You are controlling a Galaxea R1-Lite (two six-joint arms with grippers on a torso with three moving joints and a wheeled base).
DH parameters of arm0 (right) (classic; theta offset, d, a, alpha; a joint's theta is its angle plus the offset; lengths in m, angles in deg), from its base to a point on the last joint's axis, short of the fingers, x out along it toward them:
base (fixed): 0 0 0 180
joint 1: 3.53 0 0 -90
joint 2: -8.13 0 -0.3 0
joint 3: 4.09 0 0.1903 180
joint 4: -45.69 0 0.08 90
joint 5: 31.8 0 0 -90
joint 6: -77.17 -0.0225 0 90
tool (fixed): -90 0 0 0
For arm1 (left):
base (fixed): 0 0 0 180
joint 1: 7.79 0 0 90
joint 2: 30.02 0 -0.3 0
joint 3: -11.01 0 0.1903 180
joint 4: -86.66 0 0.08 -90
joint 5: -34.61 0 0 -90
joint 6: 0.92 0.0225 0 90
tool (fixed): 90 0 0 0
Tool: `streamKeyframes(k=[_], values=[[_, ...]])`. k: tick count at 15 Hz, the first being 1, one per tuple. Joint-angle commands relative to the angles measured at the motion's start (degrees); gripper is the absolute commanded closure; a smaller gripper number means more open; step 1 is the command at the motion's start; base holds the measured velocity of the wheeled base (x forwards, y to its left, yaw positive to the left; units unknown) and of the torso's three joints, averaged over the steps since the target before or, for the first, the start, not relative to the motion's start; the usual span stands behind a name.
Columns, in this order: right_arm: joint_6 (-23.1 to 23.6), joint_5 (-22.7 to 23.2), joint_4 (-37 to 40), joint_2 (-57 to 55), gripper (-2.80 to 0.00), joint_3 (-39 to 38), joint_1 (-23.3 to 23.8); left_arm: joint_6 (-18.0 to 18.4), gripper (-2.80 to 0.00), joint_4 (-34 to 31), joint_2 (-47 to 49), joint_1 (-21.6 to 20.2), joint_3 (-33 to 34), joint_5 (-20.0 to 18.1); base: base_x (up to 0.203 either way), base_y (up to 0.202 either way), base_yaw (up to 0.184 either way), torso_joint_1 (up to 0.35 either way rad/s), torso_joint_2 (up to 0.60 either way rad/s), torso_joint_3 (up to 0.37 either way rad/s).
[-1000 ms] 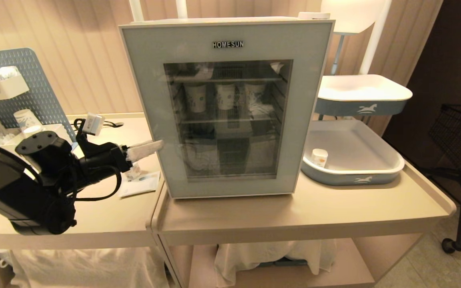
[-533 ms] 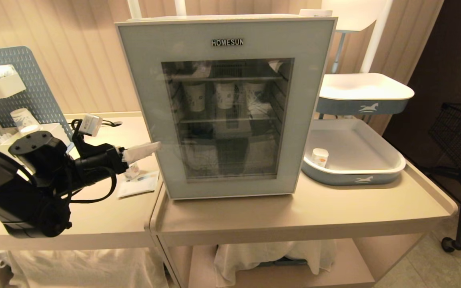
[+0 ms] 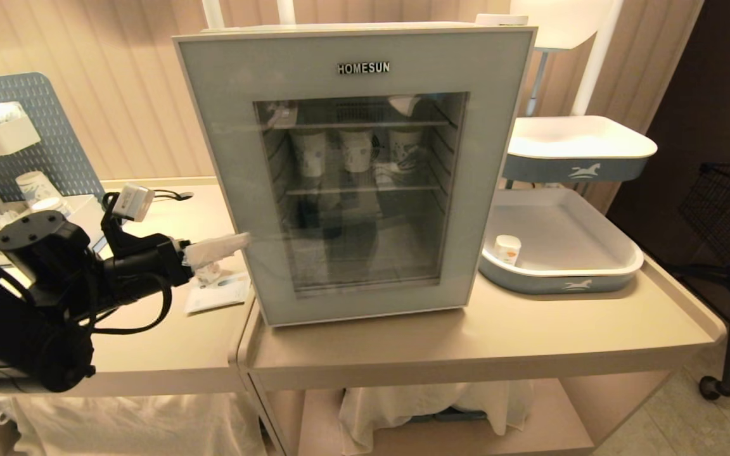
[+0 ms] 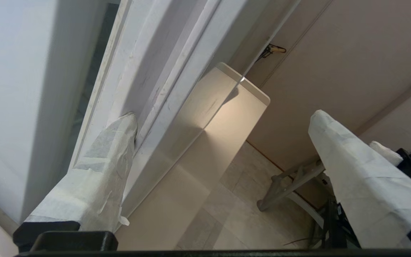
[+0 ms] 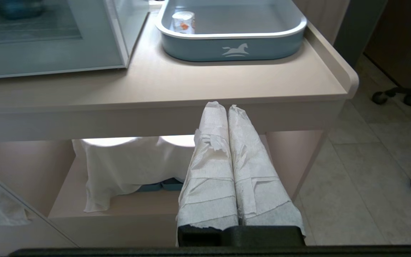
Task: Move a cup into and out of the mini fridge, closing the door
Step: Open the freezer door
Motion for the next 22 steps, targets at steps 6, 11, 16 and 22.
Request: streamKeyframes(k=[6,11,16,22], values=[[0.02,0.00,0.00,-0.06,0.00,-0.02,-0.02,-0.01,-2.80,0.93,-7.31,-0.05,5.56,-0.95,0.000,0.000,0.000,0.000,0.00,0.000],[0.02,0.00,0.00,-0.05,0.00,-0.02,-0.02,0.79,-2.80,0.93,-14.36,-1.13,14.41,-1.63,0.000,0.000,0.000,0.000,0.00,0.000],[0.02,0.00,0.00,-0.06,0.00,-0.02,-0.02,2.59,-2.80,0.93,-10.30,-9.07,15.10,-1.84,0.000,0.000,0.000,0.000,0.00,0.000],[0.02,0.00,0.00,-0.06,0.00,-0.10,-0.02,3.46,-2.80,0.93,3.10,-11.79,3.83,-1.70,0.000,0.000,0.000,0.000,0.00,0.000]])
